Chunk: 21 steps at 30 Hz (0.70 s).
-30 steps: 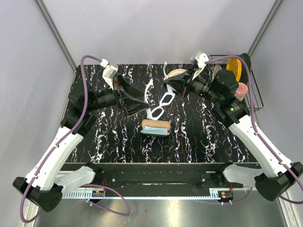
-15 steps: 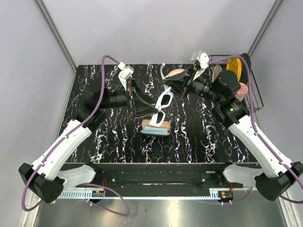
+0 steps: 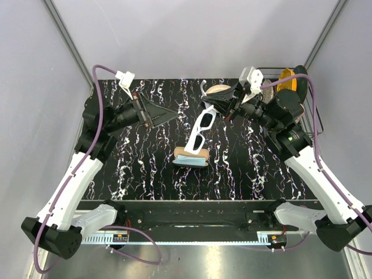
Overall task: Organize the sunglasses
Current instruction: Fold the left temple of the sunglasses on the sunglasses, then pass from the right arm to the left
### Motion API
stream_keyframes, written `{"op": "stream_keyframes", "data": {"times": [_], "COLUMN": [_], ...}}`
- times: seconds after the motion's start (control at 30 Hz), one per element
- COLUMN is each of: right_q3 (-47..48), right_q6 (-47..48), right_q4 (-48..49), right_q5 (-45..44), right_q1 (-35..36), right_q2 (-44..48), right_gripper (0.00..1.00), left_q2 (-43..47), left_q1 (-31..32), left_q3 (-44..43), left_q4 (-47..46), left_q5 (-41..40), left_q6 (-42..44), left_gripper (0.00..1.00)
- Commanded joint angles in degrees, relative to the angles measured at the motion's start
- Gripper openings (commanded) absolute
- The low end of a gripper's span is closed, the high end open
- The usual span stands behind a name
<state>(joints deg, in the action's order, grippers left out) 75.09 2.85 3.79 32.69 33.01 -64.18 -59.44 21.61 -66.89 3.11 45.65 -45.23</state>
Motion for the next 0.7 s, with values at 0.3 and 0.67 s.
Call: {"op": "stream_keyframes", "data": {"times": [0.3, 0.67], "right_q3": [0.32, 0.06], "right_q6": [-0.57, -1.01], "right_q4": [5.44, 6.75], "right_q5": [3.26, 3.61], "right_q1": [0.65, 0.74], "right_q2": [1.08, -0.24], "right_gripper": [0.00, 0.00], "left_q2": [-2.96, -9.47], "left_q1": [-0.69, 6.78], "left_q3": [3.52, -0.43], "left_q4": [-19.00, -12.34], "left_q5": [7.70, 11.74], "left_q6": [-25.41, -23.67], "left_gripper": [0.82, 0.59]}}
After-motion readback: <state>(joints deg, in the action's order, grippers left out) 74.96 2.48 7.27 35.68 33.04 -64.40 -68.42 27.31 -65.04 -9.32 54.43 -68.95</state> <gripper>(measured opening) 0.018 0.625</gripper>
